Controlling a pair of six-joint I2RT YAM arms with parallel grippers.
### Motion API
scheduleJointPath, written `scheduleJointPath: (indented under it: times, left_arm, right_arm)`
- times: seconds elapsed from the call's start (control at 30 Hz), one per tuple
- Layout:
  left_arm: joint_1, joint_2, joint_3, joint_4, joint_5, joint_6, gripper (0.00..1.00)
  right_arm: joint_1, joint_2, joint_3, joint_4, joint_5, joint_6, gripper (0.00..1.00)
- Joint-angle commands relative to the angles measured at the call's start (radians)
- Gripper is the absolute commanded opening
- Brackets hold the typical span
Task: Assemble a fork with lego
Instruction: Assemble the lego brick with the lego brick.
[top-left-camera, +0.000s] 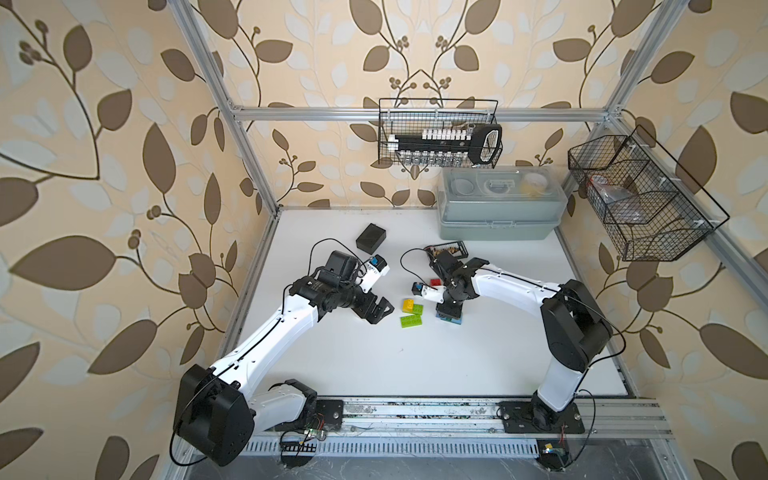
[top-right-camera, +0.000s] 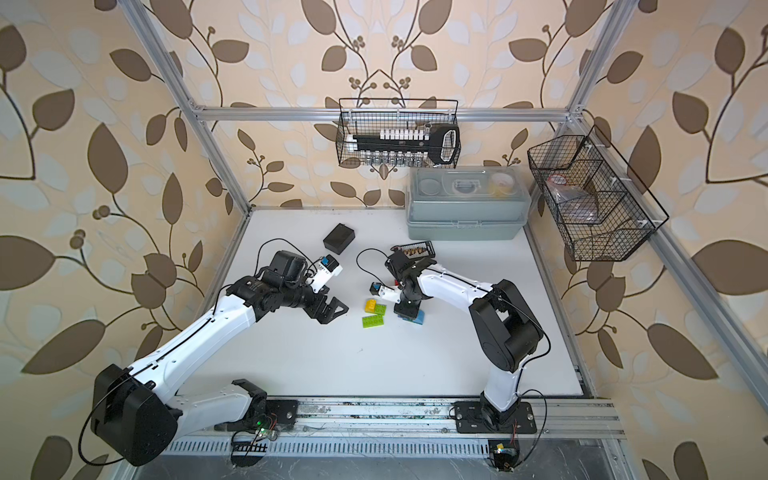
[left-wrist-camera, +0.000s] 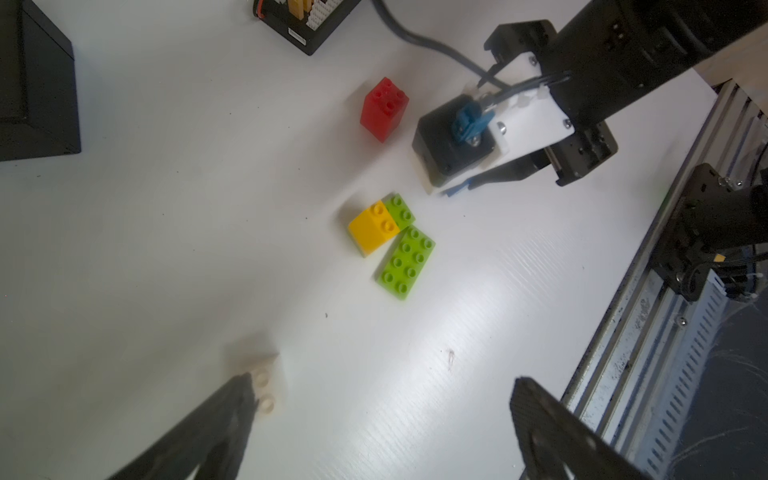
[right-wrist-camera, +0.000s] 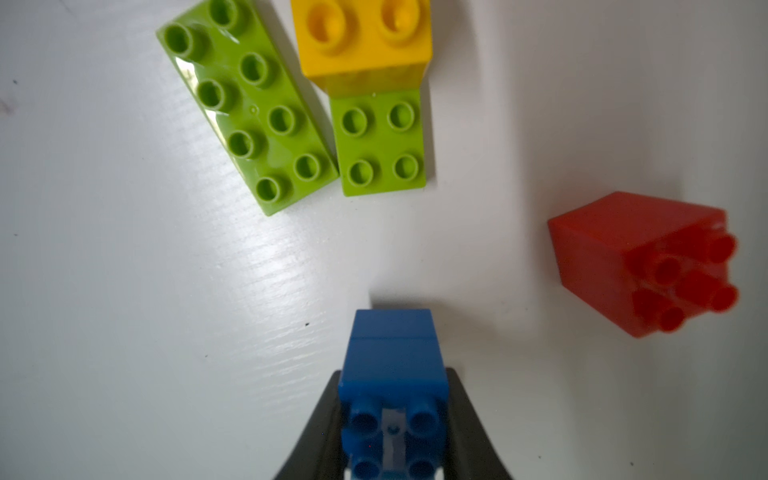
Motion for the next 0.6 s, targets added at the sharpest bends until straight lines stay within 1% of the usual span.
scheduleJointPath:
  times: [0.0, 0.33, 0.57]
  left_arm:
    - [-0.007, -0.009, 0.021, 0.008, -0.008, 0.001, 0.99]
    - [-0.007, -0.044, -0.002, 0.012, -0.024, 0.001, 0.99]
    - [-0.005, -0.07, -0.016, 0.015, -0.03, 0.001, 0.99]
  right_arm:
    - [0.009, 0.022, -0.031, -0.007, -0.033, 0.021, 0.0]
    - [0.01, 0.031, 0.072, -0.047, -0.048, 0.011, 0.0]
    - [0.03, 0.078, 0.172, -0.083, -0.053, -0.021, 0.0]
